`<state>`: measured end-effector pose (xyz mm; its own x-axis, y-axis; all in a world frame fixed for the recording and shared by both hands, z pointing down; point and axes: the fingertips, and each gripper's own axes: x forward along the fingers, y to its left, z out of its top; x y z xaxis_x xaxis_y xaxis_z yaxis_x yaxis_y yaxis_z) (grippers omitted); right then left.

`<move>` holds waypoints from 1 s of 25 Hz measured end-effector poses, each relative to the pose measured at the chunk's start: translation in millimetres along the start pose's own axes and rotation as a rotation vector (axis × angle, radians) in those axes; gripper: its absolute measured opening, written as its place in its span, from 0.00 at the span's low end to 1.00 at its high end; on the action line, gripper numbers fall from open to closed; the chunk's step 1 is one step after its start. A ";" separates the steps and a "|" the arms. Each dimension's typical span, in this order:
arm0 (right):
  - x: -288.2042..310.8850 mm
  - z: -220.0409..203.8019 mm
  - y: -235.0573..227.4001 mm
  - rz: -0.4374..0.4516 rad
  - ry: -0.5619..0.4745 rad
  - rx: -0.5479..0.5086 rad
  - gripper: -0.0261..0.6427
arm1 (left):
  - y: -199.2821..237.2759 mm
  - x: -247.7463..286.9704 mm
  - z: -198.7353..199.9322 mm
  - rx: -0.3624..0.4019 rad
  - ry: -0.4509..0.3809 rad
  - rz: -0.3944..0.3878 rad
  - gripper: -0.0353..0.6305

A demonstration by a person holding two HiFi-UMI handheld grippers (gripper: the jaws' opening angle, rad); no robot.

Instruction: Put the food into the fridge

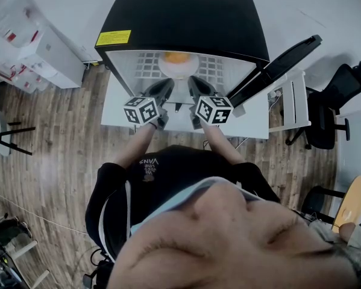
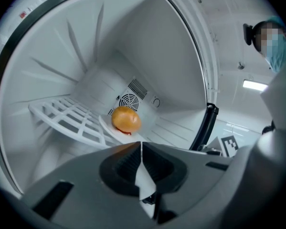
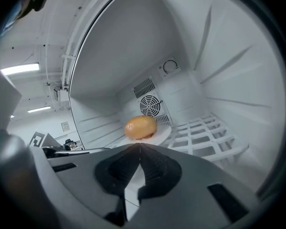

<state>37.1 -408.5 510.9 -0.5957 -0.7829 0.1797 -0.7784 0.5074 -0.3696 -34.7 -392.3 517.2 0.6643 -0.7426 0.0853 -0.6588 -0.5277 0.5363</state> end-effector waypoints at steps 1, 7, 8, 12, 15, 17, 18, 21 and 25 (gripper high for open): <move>-0.8 -0.2 1.0 -0.001 0.000 -0.001 0.06 | -0.8 -1.2 0.2 0.001 0.000 -0.002 0.09; -8.9 -1.9 8.4 -0.010 -0.005 -0.004 0.06 | -6.2 -11.7 -1.2 0.006 0.002 -0.010 0.09; -10.9 -2.3 9.9 -0.012 -0.008 -0.004 0.06 | -7.6 -14.0 -2.2 0.006 0.004 -0.013 0.09; -19.5 -6.3 16.6 -0.021 -0.010 -0.003 0.06 | -11.9 -24.2 -6.7 0.009 0.011 -0.019 0.09; -25.8 -10.6 21.7 -0.029 -0.012 0.000 0.06 | -15.1 -32.1 -10.2 0.010 0.018 -0.024 0.09; -30.8 -14.2 24.9 -0.034 -0.011 0.003 0.06 | -17.5 -37.5 -13.4 0.008 0.022 -0.027 0.09; -33.3 -16.2 26.4 -0.037 -0.009 0.004 0.06 | -18.5 -40.3 -14.8 0.008 0.023 -0.027 0.09; -40.5 -20.8 31.0 -0.047 -0.007 0.005 0.06 | -21.5 -48.2 -17.8 0.009 0.026 -0.030 0.09; -50.5 -24.3 37.2 -0.059 -0.013 0.005 0.06 | -27.6 -58.0 -21.5 0.006 0.028 -0.042 0.09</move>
<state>33.4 -341.3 510.2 -0.5459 -0.8161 0.1897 -0.8113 0.4583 -0.3630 -47.4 -325.8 515.5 0.7011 -0.7078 0.0859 -0.6320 -0.5611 0.5345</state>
